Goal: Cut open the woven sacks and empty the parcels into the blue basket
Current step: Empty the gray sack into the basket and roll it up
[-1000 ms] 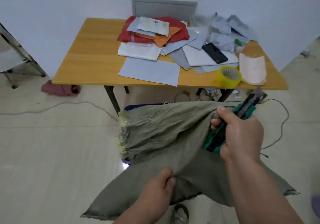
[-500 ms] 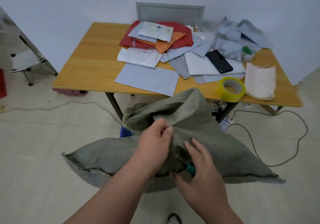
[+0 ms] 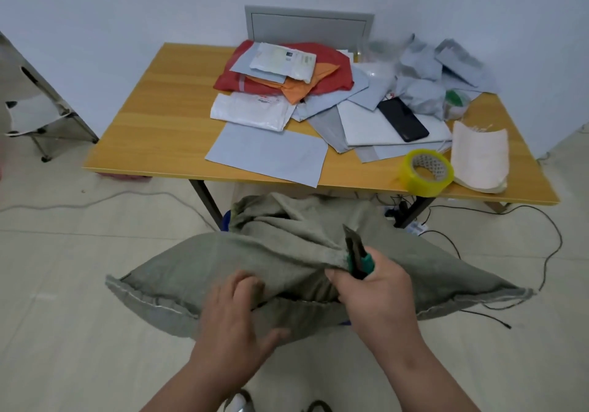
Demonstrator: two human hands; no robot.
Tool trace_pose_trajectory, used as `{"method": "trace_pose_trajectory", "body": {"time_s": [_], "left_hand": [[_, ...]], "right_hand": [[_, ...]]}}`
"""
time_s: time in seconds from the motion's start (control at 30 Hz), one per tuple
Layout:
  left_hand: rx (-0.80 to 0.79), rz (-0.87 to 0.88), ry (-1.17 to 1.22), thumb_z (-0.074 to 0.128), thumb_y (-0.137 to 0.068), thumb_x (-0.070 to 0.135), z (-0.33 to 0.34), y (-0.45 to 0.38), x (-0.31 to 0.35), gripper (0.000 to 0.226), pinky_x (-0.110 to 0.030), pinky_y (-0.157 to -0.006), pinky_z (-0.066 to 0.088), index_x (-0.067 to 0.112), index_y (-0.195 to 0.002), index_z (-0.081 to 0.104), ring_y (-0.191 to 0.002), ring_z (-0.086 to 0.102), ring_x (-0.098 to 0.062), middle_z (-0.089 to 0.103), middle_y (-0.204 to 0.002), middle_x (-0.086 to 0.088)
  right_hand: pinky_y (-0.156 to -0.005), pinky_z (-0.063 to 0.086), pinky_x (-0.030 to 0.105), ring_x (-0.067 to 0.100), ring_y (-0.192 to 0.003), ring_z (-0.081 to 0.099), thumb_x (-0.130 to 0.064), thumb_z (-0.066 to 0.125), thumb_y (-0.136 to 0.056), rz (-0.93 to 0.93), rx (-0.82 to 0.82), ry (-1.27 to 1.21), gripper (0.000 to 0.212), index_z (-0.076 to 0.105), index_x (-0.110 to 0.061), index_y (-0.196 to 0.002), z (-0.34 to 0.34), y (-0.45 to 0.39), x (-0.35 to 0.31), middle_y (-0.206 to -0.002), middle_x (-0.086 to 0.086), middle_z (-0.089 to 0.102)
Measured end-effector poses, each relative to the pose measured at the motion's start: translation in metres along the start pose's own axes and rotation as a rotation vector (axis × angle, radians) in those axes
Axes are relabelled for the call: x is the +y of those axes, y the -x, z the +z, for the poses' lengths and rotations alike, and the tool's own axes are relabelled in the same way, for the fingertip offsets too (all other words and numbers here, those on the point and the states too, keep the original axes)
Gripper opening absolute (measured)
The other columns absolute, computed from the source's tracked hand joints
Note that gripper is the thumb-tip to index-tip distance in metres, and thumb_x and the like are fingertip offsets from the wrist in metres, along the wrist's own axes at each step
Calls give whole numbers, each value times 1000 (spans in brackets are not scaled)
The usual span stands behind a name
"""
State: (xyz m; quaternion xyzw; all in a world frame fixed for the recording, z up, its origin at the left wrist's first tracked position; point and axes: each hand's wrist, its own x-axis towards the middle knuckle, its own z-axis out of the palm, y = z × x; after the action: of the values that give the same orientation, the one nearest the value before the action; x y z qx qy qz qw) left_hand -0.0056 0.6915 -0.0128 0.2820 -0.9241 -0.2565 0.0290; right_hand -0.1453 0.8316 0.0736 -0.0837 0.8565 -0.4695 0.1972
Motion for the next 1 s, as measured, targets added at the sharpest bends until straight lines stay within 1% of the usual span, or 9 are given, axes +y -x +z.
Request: {"method": "trace_pose_trajectory", "body": {"time_s": [0.13, 0.23, 0.33, 0.43, 0.53, 0.63, 0.77, 0.87, 1.0], "left_hand": [[-86, -240, -100, 80, -55, 46, 7, -2, -58, 76, -45, -87, 51, 25, -123, 55, -109, 58, -31, 57, -123, -5], [-43, -279, -77, 74, -74, 22, -14, -20, -66, 21, -37, -71, 45, 32, -88, 63, -87, 63, -30, 63, -90, 1], [-19, -260, 80, 59, -87, 16, -43, -42, -49, 20, -32, -66, 42, 32, -74, 57, -80, 60, -21, 60, -77, 7], [68, -148, 202, 57, -85, 7, -76, -55, -17, 17, -35, -66, 46, 21, -76, 61, -78, 59, -21, 62, -73, 5], [83, 37, 263, 53, -76, 10, -105, -57, 22, 11, -40, -67, 49, 21, -74, 55, -76, 57, -21, 58, -70, 5], [153, 174, 271, 50, -70, 18, -130, -57, 56, 6, -37, -63, 46, 21, -71, 55, -72, 54, -19, 54, -68, 6], [286, 238, 215, 60, -80, 10, -158, -56, 85, 11, -31, -54, 34, 12, -70, 56, -60, 47, -10, 49, -60, 3], [346, 204, 198, 63, -83, 13, -173, -54, 83, 15, -26, -51, 31, 8, -70, 57, -55, 42, -10, 48, -57, 0], [330, 107, 101, 69, -81, 40, -187, -54, 57, 28, -33, -55, 34, 18, -71, 53, -58, 47, -8, 52, -59, 2]], "right_hand": [[-41, 41, 12, 0, -43, 53, -14, 79, -77, 35, -85, -96, 24, 60, -22, -65, -4, 5, -47, -47, -6, 59], [-40, 42, 14, 4, -41, 54, -18, 81, -74, -50, -53, -133, 23, 60, -16, -67, -12, 9, -76, -46, -1, 60], [-43, 43, 12, 6, -46, 59, -21, 79, -77, -161, 86, -135, 22, 59, -17, -67, -19, -3, -85, -54, 2, 66], [-63, 49, 16, 11, -74, 66, -24, 74, -84, -207, -18, 204, 8, 66, -27, -83, -8, -17, -60, -77, -2, 71], [-103, 44, 32, 16, -126, 52, -25, 72, -84, -108, -183, 474, 61, 49, -30, -140, 4, -18, -10, -138, -7, 55], [-103, 46, 36, 16, -131, 48, -24, 75, -80, -12, -140, 393, 85, 29, -37, -151, 1, -10, 16, -146, -10, 45], [-89, 51, 36, 23, -111, 59, -14, 64, -85, 18, -75, 368, 58, 49, -30, -139, -2, -15, 34, -123, 0, 64], [-62, 43, 32, 20, -75, 56, -12, 57, -90, -21, 20, 319, 14, 64, -20, -99, -10, -22, 28, -79, -4, 61], [-60, 40, 32, 22, -75, 57, -17, 60, -92, -59, 138, 136, 19, 54, -25, -76, -23, -27, 2, -75, -3, 58]]}}
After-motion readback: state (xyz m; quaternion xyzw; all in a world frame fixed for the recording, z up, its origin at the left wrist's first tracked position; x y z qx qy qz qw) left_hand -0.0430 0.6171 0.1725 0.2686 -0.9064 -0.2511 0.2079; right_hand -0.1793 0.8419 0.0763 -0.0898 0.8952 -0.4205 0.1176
